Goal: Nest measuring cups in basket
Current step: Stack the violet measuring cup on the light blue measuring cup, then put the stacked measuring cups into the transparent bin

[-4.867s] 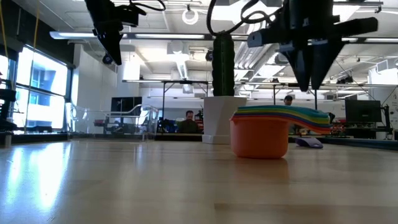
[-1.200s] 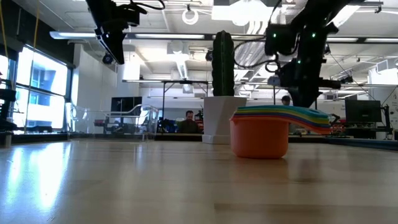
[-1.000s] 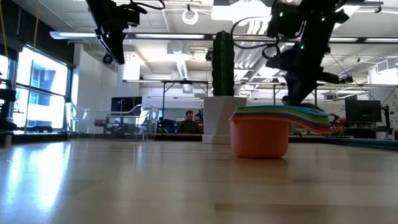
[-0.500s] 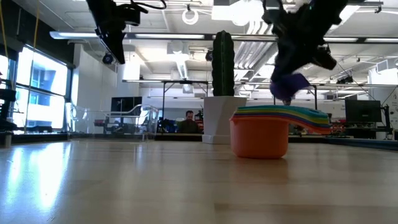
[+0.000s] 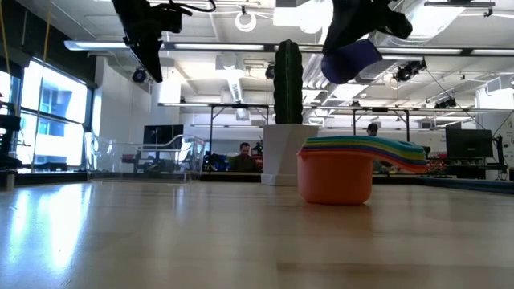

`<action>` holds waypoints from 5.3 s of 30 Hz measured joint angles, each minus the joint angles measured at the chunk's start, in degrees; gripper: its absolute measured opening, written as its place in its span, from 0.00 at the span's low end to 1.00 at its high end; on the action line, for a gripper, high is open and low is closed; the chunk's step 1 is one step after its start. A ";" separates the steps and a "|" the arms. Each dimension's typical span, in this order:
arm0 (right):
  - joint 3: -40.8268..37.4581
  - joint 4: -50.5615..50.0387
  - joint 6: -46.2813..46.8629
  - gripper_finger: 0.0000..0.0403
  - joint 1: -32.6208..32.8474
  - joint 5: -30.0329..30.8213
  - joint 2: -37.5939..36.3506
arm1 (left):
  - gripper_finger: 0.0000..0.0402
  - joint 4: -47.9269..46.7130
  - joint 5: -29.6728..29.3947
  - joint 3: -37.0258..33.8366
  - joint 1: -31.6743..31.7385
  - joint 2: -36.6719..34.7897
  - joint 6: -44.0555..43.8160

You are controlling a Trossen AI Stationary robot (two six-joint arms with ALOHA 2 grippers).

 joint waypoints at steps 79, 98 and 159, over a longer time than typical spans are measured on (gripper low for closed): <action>26.21 -19.46 -10.35 0.00 1.78 -10.43 28.79 | 0.24 -6.16 6.01 0.00 -0.17 -0.02 -1.97; 26.17 -17.97 -12.81 0.00 2.61 -13.26 30.52 | 0.24 -6.20 5.80 0.00 -0.17 -0.02 -1.97; 44.96 -40.28 4.44 0.18 -0.03 12.25 27.39 | 0.24 -8.81 5.81 0.00 -0.17 -0.19 -2.14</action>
